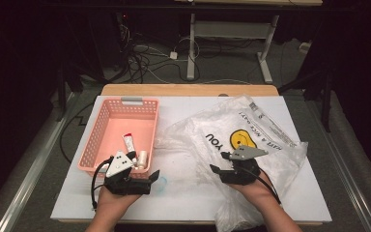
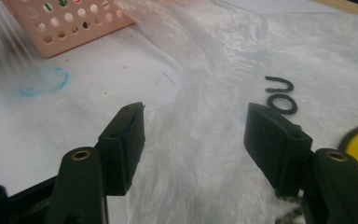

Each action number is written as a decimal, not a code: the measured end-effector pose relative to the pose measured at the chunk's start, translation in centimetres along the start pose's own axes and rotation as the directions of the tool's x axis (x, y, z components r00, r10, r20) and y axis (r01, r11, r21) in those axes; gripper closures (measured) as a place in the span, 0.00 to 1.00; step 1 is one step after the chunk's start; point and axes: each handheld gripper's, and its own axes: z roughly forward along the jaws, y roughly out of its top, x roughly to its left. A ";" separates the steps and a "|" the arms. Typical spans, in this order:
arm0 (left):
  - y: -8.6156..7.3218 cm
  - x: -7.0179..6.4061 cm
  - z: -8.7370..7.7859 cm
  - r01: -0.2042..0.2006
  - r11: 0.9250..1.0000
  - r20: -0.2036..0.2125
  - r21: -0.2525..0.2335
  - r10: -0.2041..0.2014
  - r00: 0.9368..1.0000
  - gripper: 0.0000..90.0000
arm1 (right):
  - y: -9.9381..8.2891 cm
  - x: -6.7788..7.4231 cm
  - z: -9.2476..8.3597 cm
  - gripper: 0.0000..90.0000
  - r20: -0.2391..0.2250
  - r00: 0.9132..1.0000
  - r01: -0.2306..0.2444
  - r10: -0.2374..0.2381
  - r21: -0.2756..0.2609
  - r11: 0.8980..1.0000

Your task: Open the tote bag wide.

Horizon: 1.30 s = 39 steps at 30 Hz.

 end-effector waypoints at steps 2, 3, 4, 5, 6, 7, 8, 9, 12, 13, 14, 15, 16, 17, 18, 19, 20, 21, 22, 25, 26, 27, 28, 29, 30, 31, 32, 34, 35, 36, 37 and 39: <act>-0.1 0.1 0.0 0.001 1.000 -0.005 0.002 -0.001 1.000 0.00 | -0.5 0.3 1.4 0.39 -0.033 0.999 -0.011 0.011 0.021 1.000; -0.2 0.1 0.0 0.002 1.000 -0.007 0.003 -0.002 1.000 0.00 | -0.5 0.3 1.4 0.39 -0.033 0.999 -0.011 0.011 0.021 1.000; -0.2 0.2 0.0 0.005 1.000 -0.009 0.002 -0.005 1.000 0.00 | -0.6 0.5 1.8 0.37 -0.051 0.999 0.000 0.002 0.045 0.999; -0.2 0.2 0.0 0.006 1.000 -0.010 0.000 -0.006 1.000 0.00 | -0.8 0.7 2.2 0.36 -0.061 0.998 0.018 -0.014 0.067 0.998; -0.2 0.2 0.0 0.006 1.000 -0.011 0.000 -0.006 1.000 0.00 | -0.9 0.9 2.4 0.36 -0.070 0.997 0.020 -0.015 0.070 0.997; -0.2 0.2 0.0 0.007 1.000 -0.011 0.000 -0.007 1.000 0.00 | -0.9 1.0 2.5 0.35 -0.076 0.997 0.015 -0.009 0.070 0.997; -0.2 0.1 0.0 0.007 1.000 -0.011 0.000 -0.007 1.000 0.00 | -0.9 1.2 2.6 0.33 -0.076 0.997 0.016 -0.011 0.071 0.997; -0.2 0.1 0.0 0.007 1.000 -0.011 0.001 -0.007 1.000 0.00 | -0.9 1.3 2.7 0.31 -0.074 0.997 0.024 -0.018 0.074 0.997; -0.2 0.0 0.0 0.005 1.000 -0.012 0.003 -0.005 1.000 0.00 | -1.0 1.6 2.9 0.27 -0.083 0.996 0.033 -0.026 0.082 0.996; -0.1 0.0 0.0 0.003 1.000 -0.012 0.003 -0.003 1.000 0.00 | -0.9 1.6 2.9 0.26 -0.083 0.996 0.044 -0.037 0.086 0.995; -0.1 -0.1 0.1 0.003 1.000 -0.012 0.003 -0.003 1.000 0.00 | -0.9 1.8 3.0 0.25 -0.077 0.997 0.034 -0.027 0.090 0.995; -0.1 -0.1 0.1 0.005 1.000 -0.011 0.002 -0.005 1.000 0.00 | -0.8 1.8 3.1 0.25 -0.077 0.996 0.049 -0.042 0.094 0.994; -0.1 -0.1 0.1 0.005 1.000 -0.010 0.004 -0.005 1.000 0.00 | -0.8 2.0 3.2 0.25 -0.078 0.996 0.049 -0.042 0.094 0.994; -0.1 -0.1 0.1 0.005 1.000 -0.010 0.005 -0.005 1.000 0.00 | -0.8 2.0 3.3 0.26 -0.073 0.996 0.061 -0.054 0.102 0.993; -0.1 -0.1 0.1 0.003 1.000 -0.009 0.007 -0.003 1.000 0.00 | -0.8 2.1 3.5 0.28 -0.073 0.995 0.071 -0.063 0.105 0.992; -0.2 -0.1 0.1 0.003 1.000 -0.010 0.007 -0.003 1.000 0.00 | -0.8 2.2 3.7 0.30 -0.062 0.996 0.071 -0.064 0.112 0.991; -0.2 -0.1 0.1 0.003 1.000 -0.010 0.006 -0.003 1.000 0.00 | -0.8 2.1 3.7 0.34 -0.058 0.996 0.080 -0.074 0.115 0.990; -0.2 -0.1 0.0 0.002 1.000 -0.012 0.006 -0.002 1.000 0.00 | -0.8 2.1 3.7 0.38 -0.056 0.996 0.081 -0.075 0.118 0.990; -0.2 0.0 0.0 0.004 1.000 -0.012 0.005 -0.004 1.000 0.00 | -0.7 2.0 3.7 0.40 -0.054 0.995 0.086 -0.080 0.114 0.990; -0.2 0.1 -0.1 0.011 1.000 -0.013 0.004 -0.011 1.000 0.00 | -0.8 1.7 3.4 0.50 -0.032 0.998 0.057 -0.054 0.107 0.993; -0.2 0.1 -0.1 0.011 1.000 -0.013 0.004 -0.011 1.000 0.00 | -0.8 1.5 3.3 0.53 -0.020 0.998 0.056 -0.055 0.107 0.993; -0.2 0.1 -0.1 0.011 1.000 -0.011 0.005 -0.011 1.000 0.00 | -0.8 1.4 3.2 0.55 -0.012 0.999 0.053 -0.052 0.106 0.993; -0.2 0.1 -0.1 0.009 1.000 -0.010 0.006 -0.009 1.000 0.00 | -0.9 1.2 3.1 0.57 -0.011 0.999 0.051 -0.050 0.098 0.994; -0.2 0.1 -0.1 0.008 1.000 -0.010 0.007 -0.007 1.000 0.00 | -0.9 1.0 3.0 0.59 -0.006 0.999 0.043 -0.042 0.099 0.994; -0.2 0.1 0.0 0.007 1.000 -0.010 0.007 -0.007 1.000 0.00 | -0.9 0.9 3.0 0.61 0.002 0.999 0.042 -0.043 0.099 0.994; -0.2 0.1 0.0 0.009 1.000 -0.009 0.007 -0.008 1.000 0.00 | -1.0 0.8 2.9 0.62 0.005 0.999 0.039 -0.040 0.103 0.994; -0.2 0.1 0.0 0.009 1.000 -0.009 0.007 -0.009 1.000 0.00 | -1.1 0.6 2.9 0.64 0.000 0.999 0.040 -0.041 0.108 0.993; -0.2 0.1 -0.1 0.009 1.000 -0.010 0.007 -0.009 1.000 0.00 | -1.3 0.6 3.0 0.64 -0.014 0.999 0.041 -0.039 0.118 0.992; -0.2 0.1 -0.1 0.009 1.000 -0.010 0.007 -0.009 1.000 0.00 | -1.3 0.7 3.0 0.64 -0.020 0.999 0.044 -0.042 0.120 0.992; -0.1 0.1 -0.1 0.009 1.000 -0.011 0.008 -0.009 1.000 0.00 | -1.4 0.7 3.1 0.64 -0.034 0.998 0.052 -0.048 0.122 0.991; -0.1 0.1 -0.1 0.010 1.000 -0.011 0.008 -0.010 1.000 0.00 | -1.4 0.9 3.1 0.64 -0.036 0.998 0.048 -0.044 0.130 0.990; -0.1 0.1 -0.1 0.011 1.000 -0.010 0.007 -0.011 1.000 0.00 | -1.5 1.3 3.3 0.62 -0.061 0.996 0.074 -0.066 0.137 0.988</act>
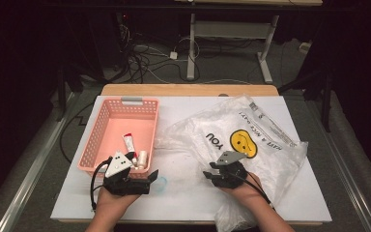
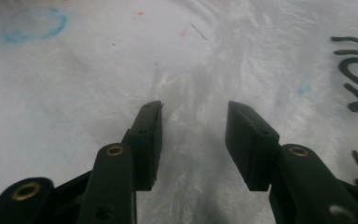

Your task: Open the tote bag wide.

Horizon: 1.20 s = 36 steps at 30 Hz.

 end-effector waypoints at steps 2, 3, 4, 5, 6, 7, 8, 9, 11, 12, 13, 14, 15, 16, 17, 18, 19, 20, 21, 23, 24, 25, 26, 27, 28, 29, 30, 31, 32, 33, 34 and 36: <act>0.0 0.0 0.0 0.001 1.000 0.000 -0.002 -0.001 1.000 0.00 | 0.1 0.4 0.2 0.56 -0.009 1.000 0.010 -0.010 0.010 1.000; 0.0 0.0 0.0 0.002 1.000 0.000 -0.002 -0.002 1.000 0.00 | 0.1 0.6 0.5 0.54 -0.012 1.000 0.028 -0.028 0.010 1.000; 0.0 0.0 0.0 0.002 1.000 0.000 -0.002 -0.002 1.000 0.00 | 0.1 0.9 0.6 0.53 0.002 1.000 0.031 -0.031 0.018 0.999; 0.0 0.0 0.0 0.002 1.000 0.000 -0.002 -0.002 1.000 0.00 | 0.1 0.9 0.6 0.52 0.007 0.999 0.033 -0.033 0.016 0.999; 0.0 0.0 0.0 0.002 1.000 0.001 -0.002 -0.002 1.000 0.00 | 0.1 1.0 0.7 0.51 0.010 0.999 0.035 -0.035 0.015 0.999; 0.0 0.0 -0.1 0.001 1.000 0.002 0.000 -0.001 1.000 0.00 | 0.2 0.9 0.7 0.53 0.015 0.999 0.031 -0.031 0.012 0.999; 0.0 0.0 -0.1 0.001 1.000 0.002 0.000 -0.001 1.000 0.00 | 0.2 0.9 0.7 0.53 0.015 0.999 0.031 -0.031 0.012 0.999; 0.0 0.0 -0.1 0.000 1.000 0.002 0.001 0.000 1.000 0.00 | 0.2 0.8 0.7 0.57 0.016 0.999 0.028 -0.028 0.007 1.000; 0.0 0.0 -0.1 0.000 1.000 0.002 0.000 0.000 1.000 0.00 | 0.2 0.5 0.5 0.63 0.038 0.999 0.003 -0.002 -0.005 1.000; 0.0 0.0 -0.1 0.001 1.000 0.002 -0.002 -0.001 1.000 0.00 | 0.2 0.3 0.4 0.64 0.032 0.999 -0.011 0.012 -0.014 1.000; 0.0 0.0 -0.1 0.001 1.000 0.003 -0.001 -0.001 1.000 0.00 | 0.2 0.0 0.3 0.66 0.033 0.999 -0.006 0.006 -0.019 1.000; 0.0 0.0 -0.1 0.003 1.000 0.002 -0.001 -0.003 1.000 0.00 | 0.1 -0.1 0.1 0.67 0.036 0.999 -0.018 0.019 -0.031 0.999; 0.0 0.0 0.0 0.004 1.000 0.003 -0.001 -0.004 1.000 0.00 | 0.1 -0.3 0.0 0.69 0.038 0.999 -0.021 0.023 -0.039 0.999; 0.0 0.1 0.0 0.003 1.000 0.003 0.002 -0.003 1.000 0.00 | 0.1 -0.4 -0.1 0.70 0.040 0.999 -0.021 0.022 -0.040 0.999; 0.0 0.0 0.0 0.002 1.000 0.004 0.002 -0.002 1.000 0.00 | 0.1 -0.5 -0.3 0.70 0.037 0.999 -0.029 0.031 -0.050 0.998; 0.0 0.0 0.0 0.001 1.000 0.004 0.003 -0.001 1.000 0.00 | 0.1 -0.7 -0.5 0.71 0.029 0.999 -0.039 0.041 -0.062 0.997; 0.0 0.0 0.0 0.000 1.000 0.005 0.003 0.000 1.000 0.00 | 0.0 -0.7 -0.6 0.71 0.035 0.999 -0.039 0.041 -0.064 0.997; 0.0 0.0 0.0 0.000 1.000 0.005 0.003 0.000 1.000 0.00 | 0.0 -0.7 -0.6 0.71 0.035 0.999 -0.039 0.041 -0.064 0.997; 0.0 0.0 0.0 0.001 1.000 0.006 0.003 -0.001 1.000 0.00 | 0.0 -0.8 -0.6 0.72 0.040 0.998 -0.039 0.042 -0.065 0.997; 0.0 0.0 0.1 0.004 1.000 0.007 0.005 -0.004 1.000 0.00 | -0.2 -0.8 -0.5 0.77 0.045 0.998 -0.039 0.041 -0.044 0.998; 0.0 0.0 0.1 0.004 1.000 0.008 0.006 -0.004 1.000 0.00 | -0.2 -0.8 -0.5 0.77 0.045 0.998 -0.039 0.041 -0.044 0.998; 0.0 -0.1 0.1 0.004 1.000 0.009 0.007 -0.004 1.000 0.00 | -0.3 -0.9 -0.4 0.79 0.040 0.999 -0.036 0.037 -0.036 0.999; 0.0 -0.1 0.1 0.003 1.000 0.009 0.008 -0.003 1.000 0.00 | -0.4 -0.9 -0.2 0.80 0.032 0.999 -0.036 0.037 -0.026 0.999; 0.0 -0.1 0.1 0.002 1.000 0.009 0.008 -0.002 1.000 0.00 | -0.5 -0.8 -0.1 0.82 0.025 0.999 -0.037 0.038 -0.019 0.999; 0.0 -0.1 0.1 0.002 1.000 0.009 0.008 -0.002 1.000 0.00 | -0.6 -0.9 0.0 0.84 0.029 0.999 -0.026 0.027 -0.013 1.000; 0.0 0.0 0.1 0.004 1.000 0.009 0.006 -0.004 1.000 0.00 | -0.6 -1.0 -0.1 0.88 0.027 0.999 -0.033 0.033 -0.017 0.999; 0.0 0.0 0.1 0.005 1.000 0.008 0.005 -0.005 1.000 0.00 | -0.6 -1.1 -0.1 0.91 0.025 0.999 -0.039 0.040 -0.025 0.999; 0.0 0.0 0.0 0.006 1.000 0.007 0.004 -0.006 1.000 0.00 | -0.6 -1.1 -0.3 0.95 0.025 0.998 -0.048 0.049 -0.034 0.998; 0.0 0.1 0.0 0.008 1.000 0.007 0.004 -0.008 1.000 0.00 | -0.6 -1.2 -0.4 0.98 0.027 0.998 -0.052 0.053 -0.045 0.998; 0.0 0.1 0.0 0.008 1.000 0.008 0.004 -0.008 1.000 0.00 | -0.6 -1.4 -0.7 1.00 0.033 0.998 -0.058 0.060 -0.069 0.996; 0.0 0.1 0.0 0.008 1.000 0.009 0.004 -0.008 1.000 0.00 | -0.6 -1.4 -0.7 1.00 0.033 0.998 -0.058 0.060 -0.069 0.996; 0.0 0.1 0.0 0.006 1.000 0.010 0.006 -0.006 1.000 0.00 | -0.6 -1.5 -1.1 1.00 0.025 0.997 -0.067 0.070 -0.096 0.993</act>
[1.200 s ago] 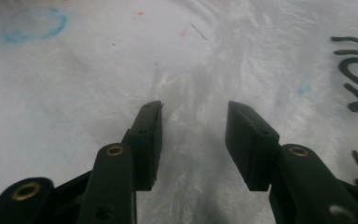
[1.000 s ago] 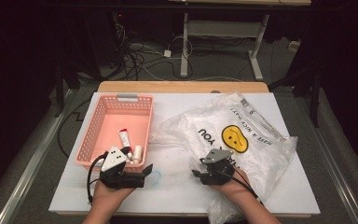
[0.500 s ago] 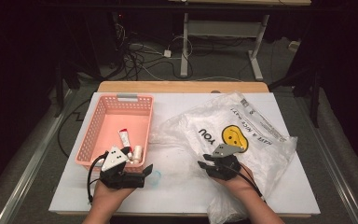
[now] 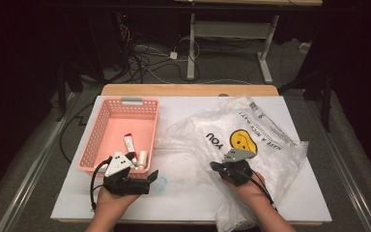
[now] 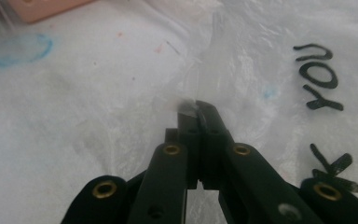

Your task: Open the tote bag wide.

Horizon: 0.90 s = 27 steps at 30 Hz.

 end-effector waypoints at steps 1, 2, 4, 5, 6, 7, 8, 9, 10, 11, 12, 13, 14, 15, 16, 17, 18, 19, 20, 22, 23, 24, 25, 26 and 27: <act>0.0 0.0 0.0 0.000 1.000 0.001 0.000 0.000 1.000 0.00 | 0.1 -0.1 -0.2 1.00 -0.001 1.000 -0.001 0.001 -0.020 1.000; 0.0 0.0 0.0 0.000 1.000 0.000 0.000 0.000 1.000 0.00 | 0.1 -0.2 -0.6 1.00 0.002 1.000 0.002 -0.001 -0.039 0.999; 0.1 0.0 -0.1 -0.002 1.000 -0.003 -0.002 0.002 1.000 0.00 | 0.3 -0.2 -1.0 1.00 0.012 1.000 0.001 0.000 -0.064 0.998; 0.1 0.0 -0.1 -0.003 1.000 -0.004 -0.004 0.003 1.000 0.00 | 0.4 -0.2 -1.2 1.00 0.013 1.000 0.007 -0.006 -0.078 0.997; 0.1 0.0 -0.1 -0.004 1.000 -0.004 -0.004 0.004 1.000 0.00 | 0.5 -0.2 -1.4 1.00 0.016 1.000 0.008 -0.007 -0.087 0.996; 0.1 0.0 -0.2 -0.006 1.000 -0.005 -0.005 0.006 1.000 0.00 | 0.6 -0.2 -1.7 1.00 0.023 1.000 0.013 -0.011 -0.099 0.995; 0.1 0.0 -0.2 -0.005 1.000 -0.006 -0.009 0.005 1.000 0.00 | 0.8 -0.2 -1.9 1.00 0.026 1.000 0.009 -0.006 -0.109 0.994; 0.1 0.0 -0.2 -0.005 1.000 -0.006 -0.010 0.005 1.000 0.00 | 0.9 -0.2 -2.2 1.00 0.033 0.999 0.014 -0.010 -0.122 0.992; 0.1 0.1 -0.2 -0.007 1.000 -0.008 -0.011 0.007 1.000 0.00 | 1.1 -0.3 -2.3 1.00 0.039 0.999 0.016 -0.011 -0.131 0.991; 0.2 0.1 -0.3 -0.007 1.000 -0.008 -0.012 0.006 1.000 0.00 | 1.3 -0.4 -2.5 1.00 0.036 0.999 0.009 -0.004 -0.142 0.990; 0.2 0.2 -0.3 -0.006 1.000 -0.007 -0.012 0.006 1.000 0.00 | 1.4 -0.5 -2.7 1.00 0.035 0.999 0.003 0.003 -0.146 0.989; 0.2 0.3 -0.3 -0.006 1.000 -0.007 -0.013 0.006 1.000 0.00 | 1.9 -0.8 -3.1 1.00 0.042 0.999 0.007 -0.001 -0.154 0.988; 0.2 0.3 -0.3 -0.008 1.000 -0.009 -0.016 0.008 1.000 0.00 | 1.9 -0.8 -3.1 1.00 0.042 0.999 0.007 -0.001 -0.154 0.988; 0.2 0.4 -0.3 -0.010 1.000 -0.008 -0.017 0.010 1.000 0.00 | 2.2 -1.0 -3.3 1.00 0.045 0.999 0.014 -0.007 -0.149 0.989; 0.2 0.4 -0.4 -0.013 1.000 -0.009 -0.017 0.013 1.000 0.00 | 2.5 -1.2 -3.5 1.00 0.050 0.999 0.021 -0.014 -0.148 0.989; 0.3 0.4 -0.5 -0.016 1.000 -0.010 -0.019 0.016 1.000 0.00 | 2.7 -1.3 -3.7 1.00 0.054 0.998 0.023 -0.015 -0.150 0.988; 0.3 0.4 -0.6 -0.016 1.000 -0.011 -0.022 0.016 1.000 0.00 | 3.0 -1.5 -3.9 1.00 0.056 0.998 0.020 -0.011 -0.157 0.987; 0.3 0.5 -0.7 -0.019 1.000 -0.014 -0.023 0.019 1.000 0.00 | 3.4 -1.8 -4.3 1.00 0.067 0.998 0.020 -0.007 -0.186 0.982; 0.3 0.5 -0.9 -0.021 0.999 -0.020 -0.025 0.021 1.000 0.00 | 3.4 -1.8 -4.3 1.00 0.067 0.998 0.020 -0.007 -0.186 0.982; 0.3 0.9 -1.2 -0.009 0.999 -0.030 -0.033 0.008 1.000 0.00 | 3.6 -1.9 -4.5 1.00 0.069 0.998 0.000 0.015 -0.218 0.976; 0.3 1.1 -1.3 -0.004 0.999 -0.033 -0.034 0.003 0.999 0.00 | 3.6 -2.0 -4.6 1.00 0.067 0.997 -0.011 0.027 -0.232 0.973; 0.3 1.3 -1.4 0.006 0.999 -0.039 -0.038 -0.008 0.999 0.00 | 3.6 -2.1 -4.6 1.00 0.072 0.997 -0.011 0.029 -0.239 0.971; 0.3 1.6 -1.6 0.011 0.999 -0.042 -0.038 -0.013 0.999 0.00 | 3.6 -2.2 -4.6 1.00 0.078 0.996 -0.012 0.032 -0.248 0.969; 0.3 1.7 -1.6 0.016 0.999 -0.046 -0.039 -0.018 0.999 0.00 | 3.5 -2.2 -4.7 1.00 0.079 0.996 -0.018 0.039 -0.258 0.966; 0.2 1.9 -1.8 0.022 0.999 -0.052 -0.040 -0.024 0.998 0.00 | 3.5 -2.3 -4.8 1.00 0.076 0.996 -0.021 0.044 -0.273 0.962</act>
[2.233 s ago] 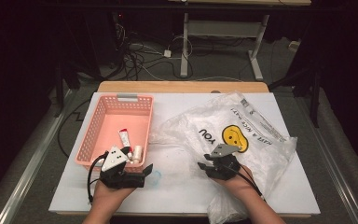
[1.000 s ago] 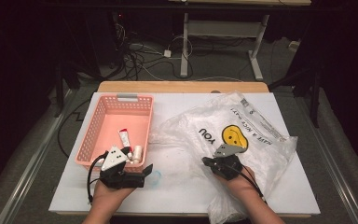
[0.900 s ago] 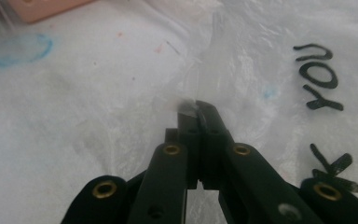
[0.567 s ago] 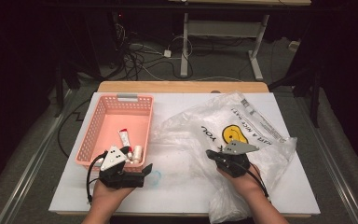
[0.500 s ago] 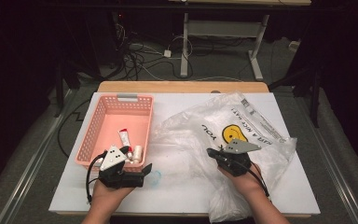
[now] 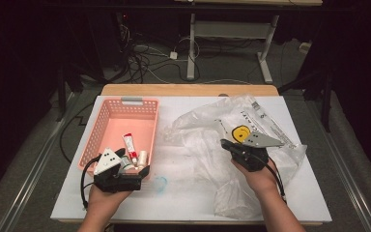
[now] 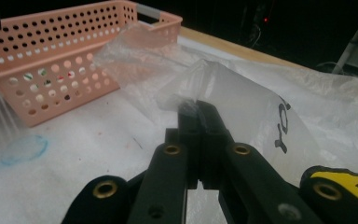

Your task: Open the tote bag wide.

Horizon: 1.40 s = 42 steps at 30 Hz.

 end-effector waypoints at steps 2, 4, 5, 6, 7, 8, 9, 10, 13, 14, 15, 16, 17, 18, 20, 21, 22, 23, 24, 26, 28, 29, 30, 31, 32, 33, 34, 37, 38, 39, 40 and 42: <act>0.0 0.5 -0.2 0.010 1.000 -0.009 -0.001 -0.010 1.000 0.00 | -0.3 0.0 -0.1 1.00 0.002 1.000 0.012 -0.012 -0.004 1.000; 0.0 0.9 -0.5 0.021 1.000 -0.022 -0.007 -0.021 1.000 0.00 | -0.4 0.0 -0.2 1.00 0.002 1.000 0.015 -0.015 -0.004 1.000; 0.0 1.2 -0.6 0.026 1.000 -0.029 -0.010 -0.026 0.999 0.00 | -0.5 -0.1 -0.2 1.00 -0.001 1.000 0.018 -0.018 -0.005 1.000; 0.0 1.3 -0.7 0.030 0.999 -0.033 -0.012 -0.030 0.999 0.00 | -0.6 -0.1 -0.4 1.00 0.000 1.000 0.022 -0.022 -0.001 1.000; 0.0 1.6 -0.9 0.034 0.999 -0.041 -0.012 -0.034 0.999 0.00 | -0.7 -0.2 -0.4 1.00 0.000 1.000 0.023 -0.023 -0.004 1.000; -0.1 1.8 -1.0 0.038 0.999 -0.048 -0.012 -0.038 0.998 0.00 | -0.7 -0.3 -0.6 1.00 -0.001 1.000 0.020 -0.020 -0.006 1.000; -0.1 2.0 -1.0 0.042 0.999 -0.054 -0.010 -0.043 0.998 0.00 | -0.7 -0.4 -0.7 1.00 -0.002 1.000 0.015 -0.015 -0.013 1.000; -0.1 2.2 -1.1 0.047 0.999 -0.058 -0.009 -0.048 0.997 0.00 | -0.7 -0.5 -0.9 1.00 0.001 1.000 0.006 -0.006 -0.021 1.000; -0.2 2.8 -1.3 0.059 0.998 -0.069 -0.011 -0.060 0.996 0.00 | -0.6 -0.7 -1.1 1.00 0.003 1.000 0.002 -0.002 -0.036 0.999; -0.3 3.0 -1.4 0.061 0.998 -0.074 -0.012 -0.062 0.995 0.00 | -0.6 -0.7 -1.1 1.00 0.003 1.000 -0.003 0.003 -0.039 0.999; -0.3 3.1 -1.5 0.064 0.998 -0.080 -0.011 -0.064 0.995 0.00 | -0.6 -0.7 -1.1 1.00 0.005 1.000 -0.001 0.002 -0.040 0.999; -0.3 3.4 -1.6 0.068 0.998 -0.086 -0.011 -0.069 0.994 0.00 | -0.6 -0.8 -1.2 1.00 0.005 1.000 -0.001 0.001 -0.042 0.999; -0.4 3.5 -1.6 0.070 0.997 -0.090 -0.011 -0.071 0.993 0.00 | -0.5 -0.8 -1.2 1.00 0.005 1.000 -0.007 0.007 -0.045 0.999; -0.5 3.8 -1.7 0.075 0.997 -0.096 -0.010 -0.075 0.993 0.00 | -0.6 -0.8 -1.3 1.00 0.005 1.000 -0.007 0.007 -0.046 0.999; -0.5 4.1 -1.9 0.082 0.997 -0.105 -0.011 -0.082 0.991 0.00 | -0.6 -0.9 -1.4 1.00 0.006 1.000 -0.011 0.011 -0.053 0.999; -0.6 4.3 -2.0 0.084 0.996 -0.107 -0.011 -0.084 0.991 0.00 | -0.6 -0.9 -1.4 1.00 0.006 1.000 -0.011 0.011 -0.053 0.999; -0.6 4.5 -2.1 0.089 0.996 -0.111 -0.015 -0.090 0.990 0.00 | -0.6 -1.0 -1.4 1.00 0.006 1.000 -0.011 0.012 -0.056 0.998; -0.7 4.6 -2.1 0.093 0.996 -0.114 -0.015 -0.094 0.989 0.00 | -0.6 -1.0 -1.4 1.00 0.005 1.000 -0.013 0.014 -0.058 0.998; -0.7 4.7 -2.1 0.095 0.995 -0.116 -0.014 -0.096 0.989 0.00 | -0.6 -0.9 -1.4 1.00 0.005 1.000 -0.014 0.015 -0.058 0.998; -0.8 4.8 -2.1 0.097 0.995 -0.119 -0.010 -0.098 0.988 0.00 | -0.6 -0.9 -1.4 1.00 0.003 1.000 -0.013 0.013 -0.059 0.998; -0.8 4.9 -2.0 0.097 0.995 -0.121 -0.008 -0.098 0.988 0.00 | -0.5 -0.8 -1.4 1.00 0.000 1.000 -0.012 0.012 -0.062 0.998; -0.9 4.9 -2.0 0.098 0.995 -0.120 -0.012 -0.099 0.988 0.00 | -0.5 -0.8 -1.4 1.00 0.000 1.000 -0.012 0.012 -0.063 0.998; -0.9 4.8 -2.0 0.102 0.995 -0.121 -0.016 -0.103 0.987 0.00 | -0.5 -0.7 -1.4 1.00 -0.001 1.000 -0.014 0.014 -0.064 0.998; -0.8 4.8 -2.1 0.106 0.994 -0.119 -0.023 -0.108 0.987 0.00 | -0.5 -0.7 -1.4 1.00 -0.001 1.000 -0.013 0.013 -0.062 0.998; -0.8 4.7 -2.1 0.107 0.994 -0.115 -0.027 -0.110 0.987 0.00 | -0.5 -0.7 -1.4 1.00 -0.004 1.000 -0.009 0.009 -0.060 0.998; -0.7 4.6 -2.2 0.110 0.994 -0.108 -0.024 -0.112 0.988 0.00 | -0.5 -0.7 -1.4 1.00 -0.004 1.000 -0.009 0.009 -0.060 0.998; -0.5 4.5 -2.2 0.110 0.994 -0.101 -0.018 -0.111 0.989 0.00 | -0.5 -0.6 -1.3 1.00 -0.003 1.000 -0.008 0.007 -0.058 0.998; 0.1 4.2 -2.0 0.109 0.994 -0.102 -0.007 -0.109 0.989 0.00 | -0.6 -0.6 -1.3 1.00 -0.005 1.000 -0.009 0.009 -0.057 0.998; 0.5 4.1 -1.8 0.100 0.995 -0.103 -0.003 -0.099 0.990 0.00 | -0.6 -0.6 -1.2 1.00 -0.007 1.000 -0.006 0.005 -0.057 0.998; 0.8 4.2 -1.7 0.101 0.995 -0.100 0.002 -0.100 0.990 0.00 | -0.6 -0.6 -1.2 1.00 -0.007 1.000 -0.008 0.008 -0.058 0.998; 1.1 4.2 -1.6 0.103 0.995 -0.093 0.005 -0.103 0.990 0.00 | -0.6 -0.6 -1.2 1.00 -0.009 1.000 -0.013 0.012 -0.059 0.998; 1.8 4.3 -1.3 0.101 0.995 -0.090 0.005 -0.100 0.991 0.00 | -0.6 -0.6 -1.2 1.00 -0.013 1.000 -0.011 0.010 -0.060 0.998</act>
